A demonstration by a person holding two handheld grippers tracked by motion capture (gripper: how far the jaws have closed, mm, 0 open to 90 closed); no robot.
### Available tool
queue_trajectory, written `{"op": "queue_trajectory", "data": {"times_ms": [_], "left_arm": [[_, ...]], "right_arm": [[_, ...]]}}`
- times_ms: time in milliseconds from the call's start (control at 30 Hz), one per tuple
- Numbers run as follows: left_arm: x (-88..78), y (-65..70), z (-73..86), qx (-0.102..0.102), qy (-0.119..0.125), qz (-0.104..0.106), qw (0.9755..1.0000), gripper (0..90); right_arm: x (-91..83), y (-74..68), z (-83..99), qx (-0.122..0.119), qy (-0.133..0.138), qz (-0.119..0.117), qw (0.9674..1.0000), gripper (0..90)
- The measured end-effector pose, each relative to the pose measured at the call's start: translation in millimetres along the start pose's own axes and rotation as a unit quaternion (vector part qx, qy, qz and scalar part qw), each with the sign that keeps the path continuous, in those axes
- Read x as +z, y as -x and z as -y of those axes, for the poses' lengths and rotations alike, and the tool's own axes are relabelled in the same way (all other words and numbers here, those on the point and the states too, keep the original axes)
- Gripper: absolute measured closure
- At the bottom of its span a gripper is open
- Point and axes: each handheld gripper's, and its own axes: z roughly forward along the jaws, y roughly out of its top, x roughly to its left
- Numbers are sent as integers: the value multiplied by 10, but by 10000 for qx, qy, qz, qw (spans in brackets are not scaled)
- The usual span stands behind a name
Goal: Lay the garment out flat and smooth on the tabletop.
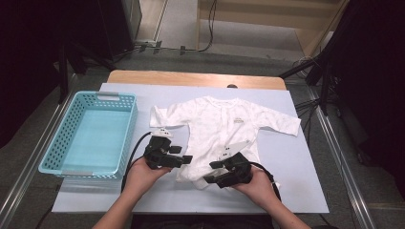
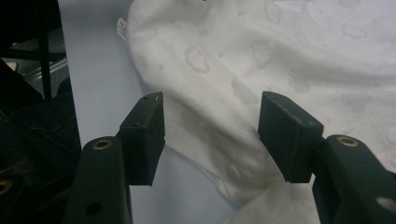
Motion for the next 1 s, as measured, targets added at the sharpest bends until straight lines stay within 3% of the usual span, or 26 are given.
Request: {"op": "queue_trajectory", "data": {"times_ms": [100,233,400,533,667,867,1000], "left_arm": [[-27,-18,-5,-54,73,-12,10000,348],[-49,-20,-1,-63,128,-32,9999,349],[-75,-25,30,-67,114,-60,9999,348],[-109,-34,66,-100,145,-123,9998,347],[-126,-34,95,-147,152,-158,9997,347],[-173,-24,125,-156,233,-173,9995,347],[-182,-31,132,-150,230,-190,9994,347]], "right_arm": [[25,-40,-35,-49,23,-49,10000,398],[47,-118,-90,-305,52,-51,9995,416],[141,-138,-130,-440,-96,-89,9989,473],[195,-131,-136,-574,-245,82,9980,624],[217,-91,-154,-393,-414,1,9984,826],[69,1,-203,-83,-221,-80,9997,848],[-89,73,-217,83,-16,2,10000,851]]}}
